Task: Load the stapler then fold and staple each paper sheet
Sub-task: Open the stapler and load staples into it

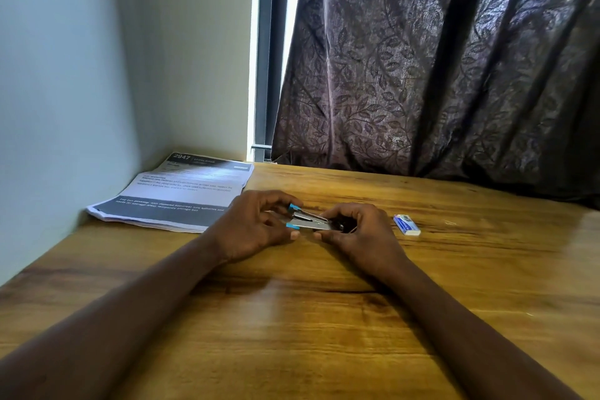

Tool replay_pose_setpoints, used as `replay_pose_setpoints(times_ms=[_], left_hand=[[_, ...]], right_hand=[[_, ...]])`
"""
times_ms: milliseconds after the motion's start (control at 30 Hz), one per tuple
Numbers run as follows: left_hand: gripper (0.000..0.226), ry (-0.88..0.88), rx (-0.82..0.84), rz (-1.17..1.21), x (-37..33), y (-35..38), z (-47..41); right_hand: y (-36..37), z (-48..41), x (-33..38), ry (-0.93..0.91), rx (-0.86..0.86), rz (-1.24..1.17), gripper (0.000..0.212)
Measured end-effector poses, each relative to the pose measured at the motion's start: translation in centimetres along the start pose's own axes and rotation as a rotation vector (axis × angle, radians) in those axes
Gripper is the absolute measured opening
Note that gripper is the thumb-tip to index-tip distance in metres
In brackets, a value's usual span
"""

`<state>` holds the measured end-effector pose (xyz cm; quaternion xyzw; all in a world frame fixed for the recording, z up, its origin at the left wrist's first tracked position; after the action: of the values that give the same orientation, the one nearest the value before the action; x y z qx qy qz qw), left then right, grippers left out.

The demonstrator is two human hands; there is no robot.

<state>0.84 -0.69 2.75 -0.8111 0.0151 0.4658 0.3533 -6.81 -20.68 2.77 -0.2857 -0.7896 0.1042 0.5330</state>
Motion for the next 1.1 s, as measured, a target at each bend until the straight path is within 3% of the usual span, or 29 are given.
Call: replay_pose_setpoints(times_ms=[1100], left_hand=[[0.037,-0.079,0.041,0.145,0.1,0.2,0.1]], right_hand=[[-0.3,0.0,-1.1,0.022,0.051,-0.098,0.031]])
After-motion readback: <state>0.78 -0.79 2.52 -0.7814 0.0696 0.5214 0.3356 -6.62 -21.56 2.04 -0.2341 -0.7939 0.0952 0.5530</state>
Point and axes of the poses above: each hand's wrist, its own z-axis away from the middle knuckle, its own y-axis out of the palm, x = y × z, the point moved 3 cm from there along -z, towards the middle knuckle, and after that the axes turned 11 degrees about -z, right-handed, at the moved point
